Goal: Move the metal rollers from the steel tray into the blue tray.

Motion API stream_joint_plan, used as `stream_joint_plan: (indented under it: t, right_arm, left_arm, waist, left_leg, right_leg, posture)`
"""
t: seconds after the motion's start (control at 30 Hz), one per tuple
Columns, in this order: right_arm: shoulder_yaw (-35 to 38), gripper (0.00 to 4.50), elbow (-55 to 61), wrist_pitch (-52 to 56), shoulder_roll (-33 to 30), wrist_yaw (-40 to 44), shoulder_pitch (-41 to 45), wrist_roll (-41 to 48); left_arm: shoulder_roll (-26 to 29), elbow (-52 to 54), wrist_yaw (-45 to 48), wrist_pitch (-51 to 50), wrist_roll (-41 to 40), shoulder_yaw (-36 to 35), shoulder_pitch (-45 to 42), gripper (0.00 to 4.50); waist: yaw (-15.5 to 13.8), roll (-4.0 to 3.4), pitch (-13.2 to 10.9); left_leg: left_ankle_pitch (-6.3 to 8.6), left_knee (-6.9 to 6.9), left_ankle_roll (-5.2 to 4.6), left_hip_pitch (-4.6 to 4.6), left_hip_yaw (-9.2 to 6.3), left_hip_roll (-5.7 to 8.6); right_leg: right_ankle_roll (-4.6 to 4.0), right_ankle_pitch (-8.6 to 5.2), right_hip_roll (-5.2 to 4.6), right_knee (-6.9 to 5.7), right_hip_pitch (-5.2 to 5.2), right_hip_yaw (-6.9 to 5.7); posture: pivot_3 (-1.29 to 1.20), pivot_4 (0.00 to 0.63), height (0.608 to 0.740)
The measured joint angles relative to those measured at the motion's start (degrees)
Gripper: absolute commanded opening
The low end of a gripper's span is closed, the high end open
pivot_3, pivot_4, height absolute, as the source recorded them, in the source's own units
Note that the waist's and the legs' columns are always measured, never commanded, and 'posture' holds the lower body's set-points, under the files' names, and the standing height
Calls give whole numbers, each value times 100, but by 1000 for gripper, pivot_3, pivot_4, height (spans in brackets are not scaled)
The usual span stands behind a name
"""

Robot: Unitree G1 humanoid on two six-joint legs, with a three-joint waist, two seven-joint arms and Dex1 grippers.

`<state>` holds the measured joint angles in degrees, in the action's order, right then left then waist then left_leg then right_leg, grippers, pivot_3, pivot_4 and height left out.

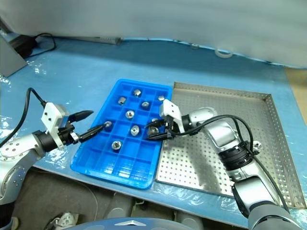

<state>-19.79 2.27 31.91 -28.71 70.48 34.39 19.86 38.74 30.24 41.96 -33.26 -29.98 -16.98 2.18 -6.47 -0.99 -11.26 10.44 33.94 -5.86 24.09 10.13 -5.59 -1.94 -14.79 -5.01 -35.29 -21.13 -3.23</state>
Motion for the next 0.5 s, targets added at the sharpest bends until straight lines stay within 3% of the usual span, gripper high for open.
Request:
stream_joint_plan:
  t: [0.37,0.5]
  right_arm:
    - [5,1787,428,986,62,-29,-380,566]
    - [18,3150,426,1099,62,-35,-395,677]
  left_arm:
    - [-42,469,-186,-122,-153,37,363,3812]
    - [-40,484,-226,-128,-167,81,370,3812]
  waist:
    - [-172,3,1]
    - [-196,3,1]
  left_leg:
    - [-29,-59,45,-11,-1,0]
    - [-34,-70,53,-15,-1,-1]
  right_leg:
    - [0,-1,3,9,-13,0]
    - [-5,-3,5,9,-15,0]
  posture:
    - [293,150,740]
    - [292,150,740]
